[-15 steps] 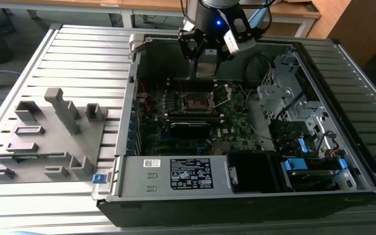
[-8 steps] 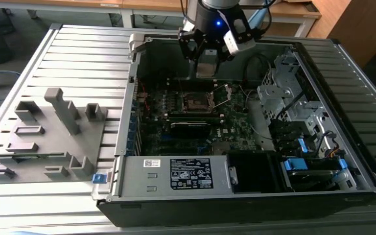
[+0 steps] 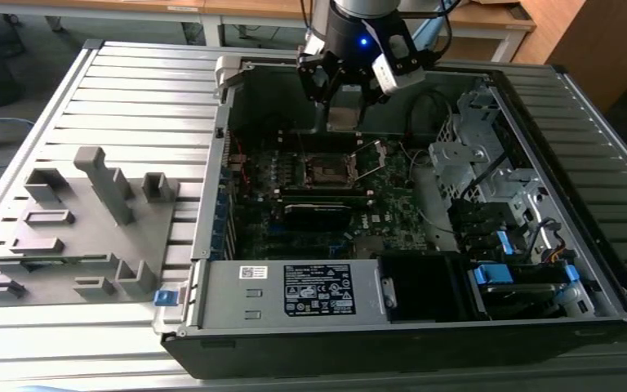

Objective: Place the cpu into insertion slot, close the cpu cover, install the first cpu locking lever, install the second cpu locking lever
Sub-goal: 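Place the cpu into insertion slot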

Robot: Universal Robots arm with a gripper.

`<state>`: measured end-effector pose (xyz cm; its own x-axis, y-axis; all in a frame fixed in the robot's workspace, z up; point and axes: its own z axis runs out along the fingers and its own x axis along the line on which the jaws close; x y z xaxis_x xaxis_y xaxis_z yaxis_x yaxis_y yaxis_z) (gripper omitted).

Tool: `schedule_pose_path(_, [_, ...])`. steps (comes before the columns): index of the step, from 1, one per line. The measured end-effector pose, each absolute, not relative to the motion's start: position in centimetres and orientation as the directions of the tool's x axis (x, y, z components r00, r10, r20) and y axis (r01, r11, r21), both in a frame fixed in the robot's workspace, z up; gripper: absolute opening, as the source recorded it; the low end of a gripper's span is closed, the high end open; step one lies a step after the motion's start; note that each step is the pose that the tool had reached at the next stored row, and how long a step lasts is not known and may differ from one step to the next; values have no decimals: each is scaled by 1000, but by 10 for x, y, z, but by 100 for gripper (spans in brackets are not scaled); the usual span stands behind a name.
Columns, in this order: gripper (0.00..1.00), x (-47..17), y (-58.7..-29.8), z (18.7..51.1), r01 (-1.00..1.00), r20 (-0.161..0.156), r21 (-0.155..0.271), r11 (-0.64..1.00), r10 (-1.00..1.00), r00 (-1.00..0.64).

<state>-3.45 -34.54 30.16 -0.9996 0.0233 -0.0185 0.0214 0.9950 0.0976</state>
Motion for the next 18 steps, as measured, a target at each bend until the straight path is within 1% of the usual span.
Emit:
schedule_pose_path(7, [54, -34, -345, 301, 21, -19, 98, 995, 23, -1000])
schedule_pose_path(18, [54, -39, -345, 291, 21, -19, 97, 995, 23, -1000])
